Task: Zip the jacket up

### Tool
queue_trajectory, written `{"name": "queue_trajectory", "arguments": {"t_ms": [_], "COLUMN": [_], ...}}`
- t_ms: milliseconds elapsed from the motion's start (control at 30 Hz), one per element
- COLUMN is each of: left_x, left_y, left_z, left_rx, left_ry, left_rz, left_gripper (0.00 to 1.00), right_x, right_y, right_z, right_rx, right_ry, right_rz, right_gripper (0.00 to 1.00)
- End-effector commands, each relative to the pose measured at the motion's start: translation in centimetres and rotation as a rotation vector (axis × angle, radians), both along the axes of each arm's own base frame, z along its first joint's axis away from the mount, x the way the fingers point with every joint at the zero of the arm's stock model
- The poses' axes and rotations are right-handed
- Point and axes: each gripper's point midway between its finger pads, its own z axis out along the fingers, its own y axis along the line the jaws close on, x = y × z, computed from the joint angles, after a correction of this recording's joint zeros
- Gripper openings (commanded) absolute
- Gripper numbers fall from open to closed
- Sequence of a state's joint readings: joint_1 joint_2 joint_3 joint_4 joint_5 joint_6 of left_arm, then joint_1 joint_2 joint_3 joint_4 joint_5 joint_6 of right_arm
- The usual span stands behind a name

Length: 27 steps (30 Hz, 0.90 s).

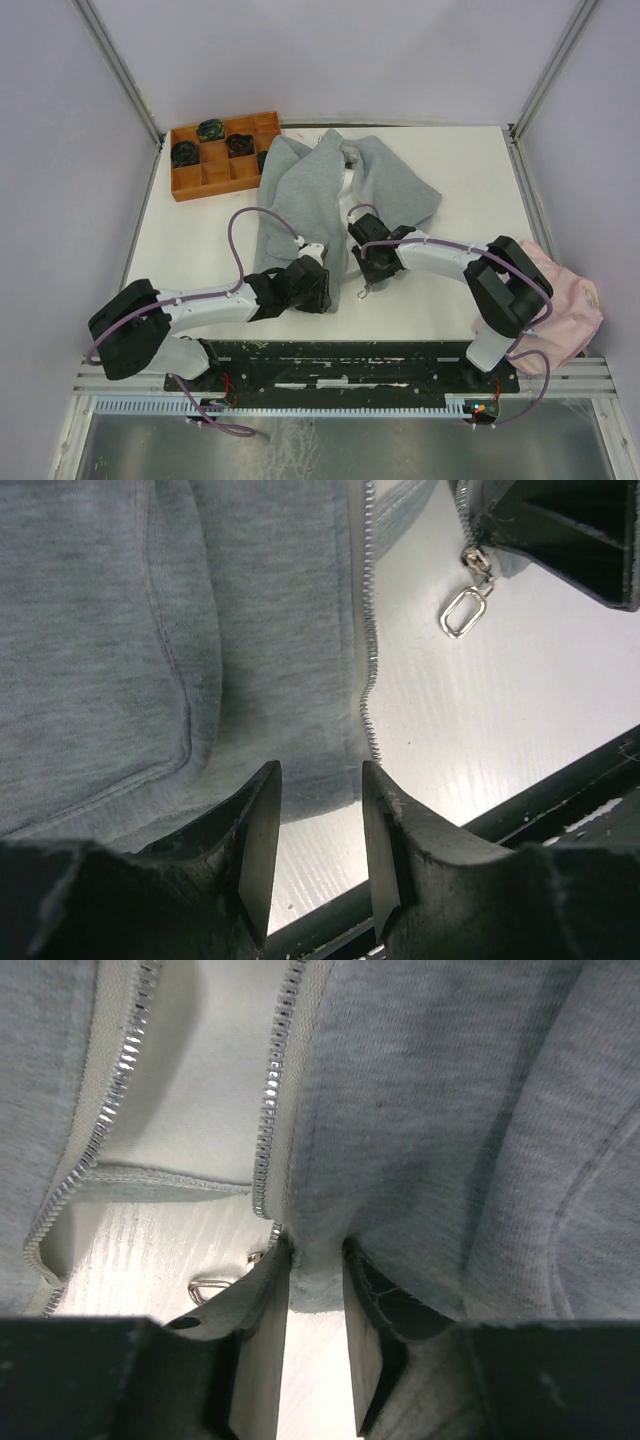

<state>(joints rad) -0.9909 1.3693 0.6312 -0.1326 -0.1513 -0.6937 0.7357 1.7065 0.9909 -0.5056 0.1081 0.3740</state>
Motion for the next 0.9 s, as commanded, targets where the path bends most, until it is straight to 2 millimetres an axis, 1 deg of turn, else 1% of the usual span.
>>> {"name": "queue_trajectory", "arguments": {"t_ms": [0, 67, 133, 200, 233, 367, 500, 533, 567, 733, 800, 867], "left_x": [0.2, 0.2, 0.4, 0.6, 0.8, 1.7, 2.3, 2.4, 2.5, 3.0, 3.1, 3.0], "left_y": [-0.6, -0.7, -0.9, -1.1, -1.1, -1.3, -1.9, -2.0, -2.1, -2.6, -3.1, -3.7], "left_z": [1.8, 2.4, 3.1, 4.0, 4.4, 5.9, 7.4, 7.7, 7.9, 8.8, 9.1, 9.3], "left_rx": [-0.076, -0.100, -0.130, -0.161, -0.170, -0.205, -0.255, -0.261, -0.265, -0.298, -0.322, -0.343], "left_ry": [-0.021, -0.031, -0.045, -0.065, -0.077, -0.119, -0.155, -0.163, -0.172, -0.208, -0.224, -0.237], "left_rz": [0.037, 0.038, 0.042, 0.046, 0.052, 0.071, 0.057, 0.052, 0.046, 0.033, 0.014, -0.022], "left_gripper": [0.45, 0.46, 0.47, 0.48, 0.48, 0.49, 0.50, 0.51, 0.51, 0.52, 0.53, 0.55], "right_x": [-1.6, -1.7, -1.8, -1.6, -1.5, -0.8, -0.3, -0.3, -0.1, 0.6, 0.8, 0.8], "right_y": [-0.3, -0.3, -0.1, 0.4, 0.7, 2.2, 3.2, 3.3, 3.4, 3.2, 3.3, 3.2], "right_z": [-3.3, -3.7, -3.6, -2.9, -2.2, 1.0, 4.2, 4.5, 5.6, 8.9, 10.1, 10.7], "right_rx": [-0.007, -0.007, 0.002, 0.041, 0.071, 0.192, 0.312, 0.336, 0.371, 0.469, 0.510, 0.536], "right_ry": [0.079, 0.086, 0.085, 0.064, 0.046, -0.035, -0.133, -0.150, -0.184, -0.325, -0.371, -0.403], "right_rz": [-0.023, -0.026, -0.021, -0.016, -0.013, 0.007, 0.007, 0.005, 0.003, -0.017, -0.010, -0.009], "right_gripper": [0.31, 0.22, 0.12, 0.04, 0.01, 0.00, 0.00, 0.00, 0.00, 0.00, 0.00, 0.00]}}
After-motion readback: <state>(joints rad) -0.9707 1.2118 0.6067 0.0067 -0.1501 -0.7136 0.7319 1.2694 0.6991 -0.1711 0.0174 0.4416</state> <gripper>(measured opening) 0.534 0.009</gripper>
